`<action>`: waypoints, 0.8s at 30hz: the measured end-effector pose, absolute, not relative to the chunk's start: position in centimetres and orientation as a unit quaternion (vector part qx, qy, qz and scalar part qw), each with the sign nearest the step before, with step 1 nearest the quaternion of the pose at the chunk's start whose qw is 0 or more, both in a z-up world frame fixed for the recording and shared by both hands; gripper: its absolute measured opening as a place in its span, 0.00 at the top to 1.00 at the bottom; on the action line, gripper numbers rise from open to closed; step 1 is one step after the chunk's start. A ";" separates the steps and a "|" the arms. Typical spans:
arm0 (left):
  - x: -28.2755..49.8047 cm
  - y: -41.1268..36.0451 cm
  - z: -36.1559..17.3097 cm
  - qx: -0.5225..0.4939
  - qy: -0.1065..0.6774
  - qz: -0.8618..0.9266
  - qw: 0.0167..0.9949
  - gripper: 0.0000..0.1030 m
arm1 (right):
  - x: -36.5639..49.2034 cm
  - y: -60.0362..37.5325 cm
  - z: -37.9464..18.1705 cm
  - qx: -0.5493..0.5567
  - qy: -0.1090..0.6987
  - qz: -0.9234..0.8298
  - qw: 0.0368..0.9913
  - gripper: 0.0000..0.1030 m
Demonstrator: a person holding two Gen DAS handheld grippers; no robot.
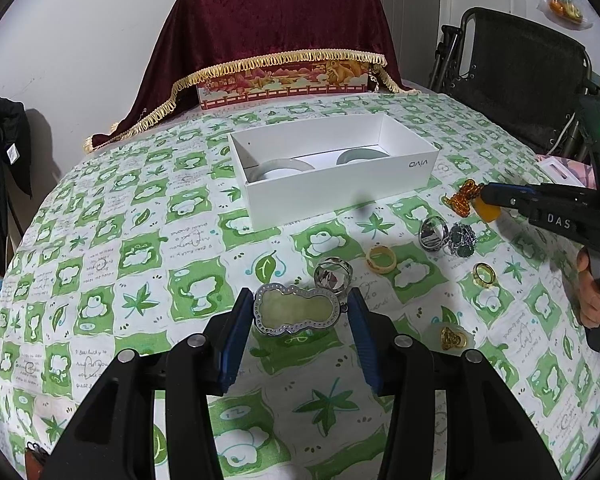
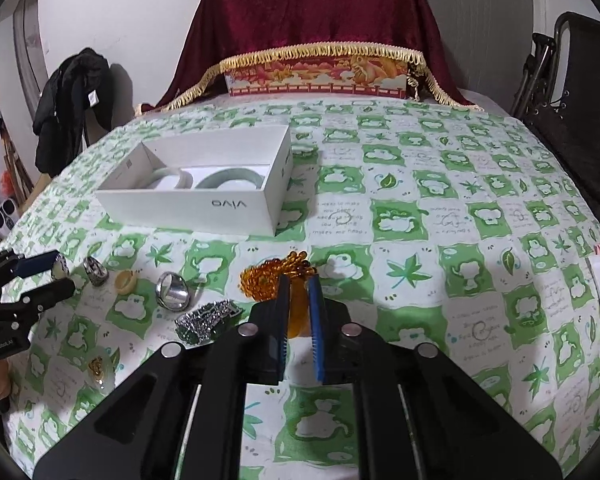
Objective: Organize jewelry
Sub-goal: 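Grasp the silver locket with the left tool while the right tool grasps the orange pendant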
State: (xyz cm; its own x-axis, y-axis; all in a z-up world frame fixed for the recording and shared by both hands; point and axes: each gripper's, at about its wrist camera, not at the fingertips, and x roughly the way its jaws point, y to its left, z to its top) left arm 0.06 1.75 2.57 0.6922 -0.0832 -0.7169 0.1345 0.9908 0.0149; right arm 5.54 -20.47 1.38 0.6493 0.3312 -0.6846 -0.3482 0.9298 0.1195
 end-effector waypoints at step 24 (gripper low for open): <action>0.1 1.9 4.1 0.018 0.366 -0.063 0.928 0.53 | 4.6 -23.0 4.6 0.066 0.323 0.201 0.922 0.92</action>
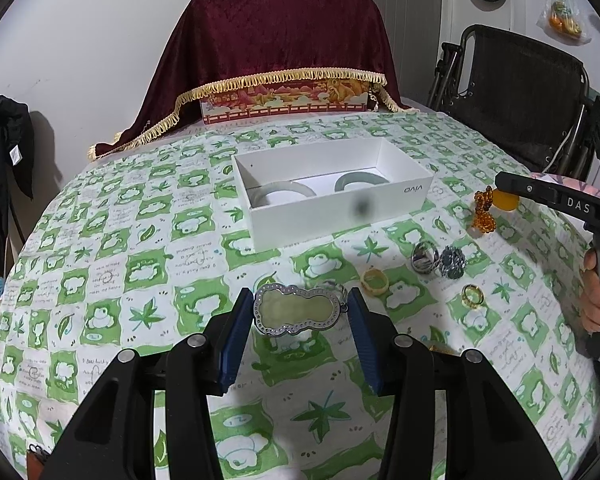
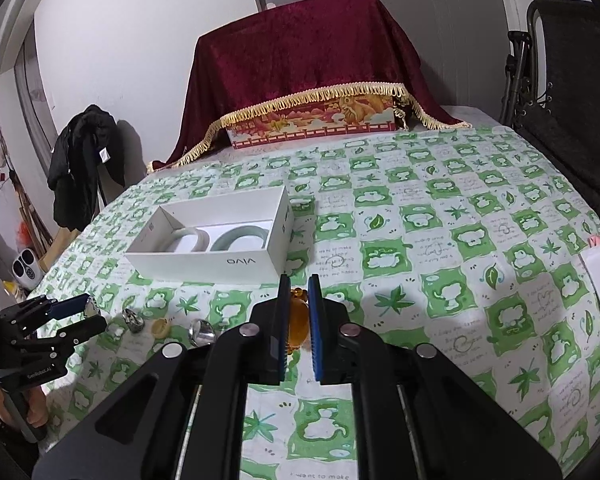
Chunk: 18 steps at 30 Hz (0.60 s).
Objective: Organize jewelry
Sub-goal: 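Grasp the silver locket with the left tool while the right tool grasps the orange pendant, then lower the locket and amber necklace into the bangles in the box, opening both tools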
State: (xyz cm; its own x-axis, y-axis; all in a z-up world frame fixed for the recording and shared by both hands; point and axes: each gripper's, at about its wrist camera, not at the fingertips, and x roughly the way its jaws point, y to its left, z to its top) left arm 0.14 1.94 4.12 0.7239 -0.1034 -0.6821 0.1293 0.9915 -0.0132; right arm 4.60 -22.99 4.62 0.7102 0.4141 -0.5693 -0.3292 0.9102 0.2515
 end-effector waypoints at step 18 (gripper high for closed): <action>9.4 1.4 8.1 0.017 0.355 -0.071 0.932 0.53 | 10.9 -16.9 8.4 0.071 0.327 0.258 0.907 0.92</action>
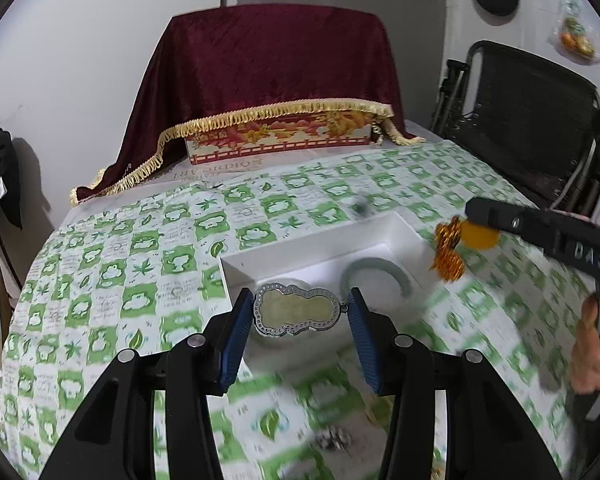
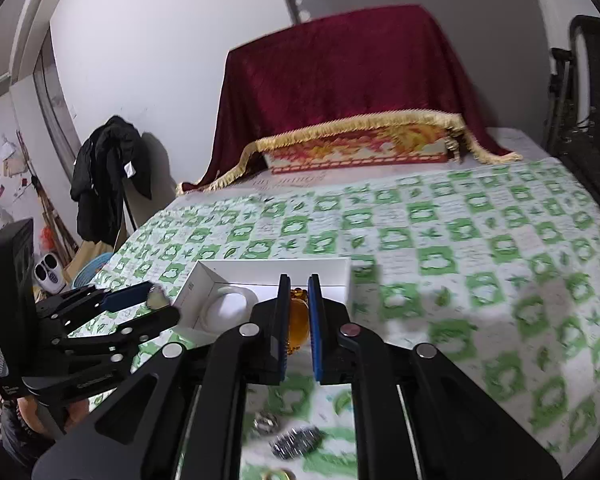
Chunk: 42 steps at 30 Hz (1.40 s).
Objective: Organize jewelry
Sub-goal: 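Lower the locket and amber necklace into the bangles in the box, opening both tools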
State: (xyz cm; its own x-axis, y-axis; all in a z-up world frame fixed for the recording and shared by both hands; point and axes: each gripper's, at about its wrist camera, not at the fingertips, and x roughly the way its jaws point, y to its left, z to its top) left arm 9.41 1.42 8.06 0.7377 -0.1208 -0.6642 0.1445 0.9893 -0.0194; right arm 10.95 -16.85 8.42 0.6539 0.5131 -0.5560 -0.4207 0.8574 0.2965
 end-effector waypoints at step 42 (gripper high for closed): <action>9.8 6.8 6.8 -0.053 0.329 0.028 0.942 0.04 | 12.0 -20.8 4.9 0.098 0.234 0.118 0.960 0.05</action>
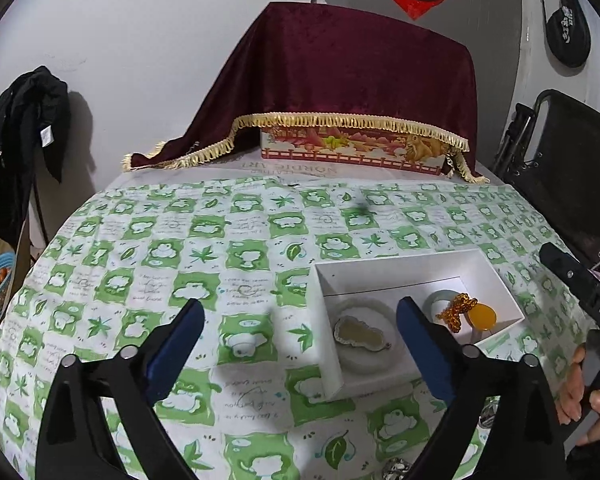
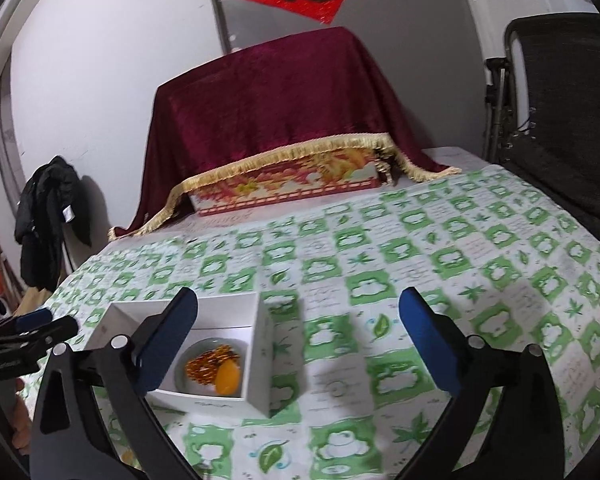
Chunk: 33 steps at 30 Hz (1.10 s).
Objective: Organize jewelry
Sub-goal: 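Lower the locket and amber necklace into the bangles in the box, opening both tools, then withdraw both tools and move the left tool toward the silver ring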
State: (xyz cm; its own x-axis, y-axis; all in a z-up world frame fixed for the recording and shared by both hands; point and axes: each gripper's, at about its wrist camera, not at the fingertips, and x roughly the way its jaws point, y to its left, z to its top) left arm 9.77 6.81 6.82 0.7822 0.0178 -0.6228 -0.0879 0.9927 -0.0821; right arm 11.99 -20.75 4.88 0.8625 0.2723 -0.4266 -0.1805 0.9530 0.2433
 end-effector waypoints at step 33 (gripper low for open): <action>1.3 4.8 4.4 -0.031 0.355 0.050 0.933 0.03 | 4.9 -24.0 3.7 0.179 0.284 0.143 0.931 0.05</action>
State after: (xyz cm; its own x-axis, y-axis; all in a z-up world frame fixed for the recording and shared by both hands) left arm 1.32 4.75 4.45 0.7425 0.0704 -0.6661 -0.1145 0.9932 -0.0226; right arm 4.91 -24.03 3.69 0.7979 0.3674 -0.4779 -0.1639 0.8951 0.4145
